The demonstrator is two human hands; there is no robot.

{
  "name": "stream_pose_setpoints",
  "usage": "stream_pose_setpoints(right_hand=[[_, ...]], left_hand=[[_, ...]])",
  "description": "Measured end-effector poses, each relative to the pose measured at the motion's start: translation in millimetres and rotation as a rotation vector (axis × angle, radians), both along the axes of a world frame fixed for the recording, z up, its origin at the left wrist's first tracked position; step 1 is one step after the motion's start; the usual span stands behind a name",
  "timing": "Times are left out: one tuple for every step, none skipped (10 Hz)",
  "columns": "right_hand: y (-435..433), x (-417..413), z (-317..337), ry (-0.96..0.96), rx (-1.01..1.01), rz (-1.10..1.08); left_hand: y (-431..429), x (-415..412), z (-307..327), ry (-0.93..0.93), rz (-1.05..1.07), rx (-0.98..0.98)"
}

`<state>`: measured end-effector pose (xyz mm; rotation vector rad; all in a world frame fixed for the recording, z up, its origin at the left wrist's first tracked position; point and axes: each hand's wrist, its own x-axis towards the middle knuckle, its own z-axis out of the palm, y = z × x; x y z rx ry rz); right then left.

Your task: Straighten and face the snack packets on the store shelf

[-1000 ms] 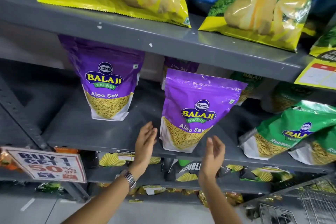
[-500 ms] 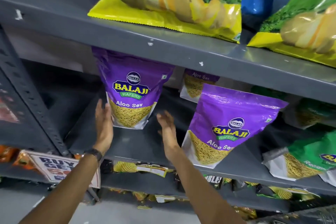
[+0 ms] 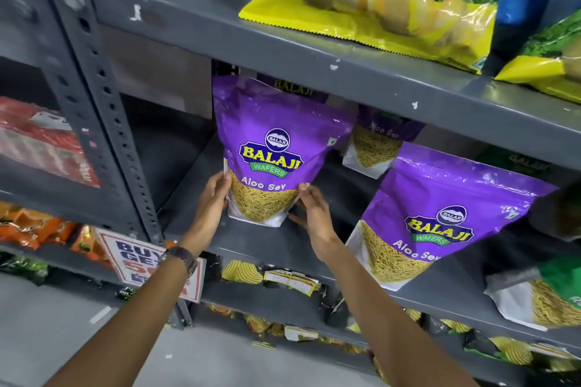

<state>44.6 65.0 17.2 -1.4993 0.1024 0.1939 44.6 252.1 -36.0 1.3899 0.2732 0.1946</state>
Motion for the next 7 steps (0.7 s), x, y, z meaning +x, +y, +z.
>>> stream_pose_setpoints(right_hand=[[-5,-18,-3,-0.014,0.005,-0.008],[-8,-34,-5,-0.031,0.014,-0.030],[-9,-46,-7,-0.016,0.037,-0.038],[-10,-55,-8,-0.007,0.069,-0.033],[-9,-62,-9,0.002,0.077,-0.044],[-6,-64,1,0.015,0.069,-0.067],[-7,-77,1,-0.077,0.045,-0.243]], left_hand=[[1,-16,1,0.000,-0.054,-0.020],[2,-31,0,0.000,-0.087,-0.043],[4,-43,0,0.024,-0.127,-0.059],[8,-53,2,0.016,-0.165,-0.063],[8,-58,1,0.027,-0.174,-0.043],[2,-60,12,0.028,-0.124,-0.039],[-13,-74,16,-0.086,0.185,-0.031]])
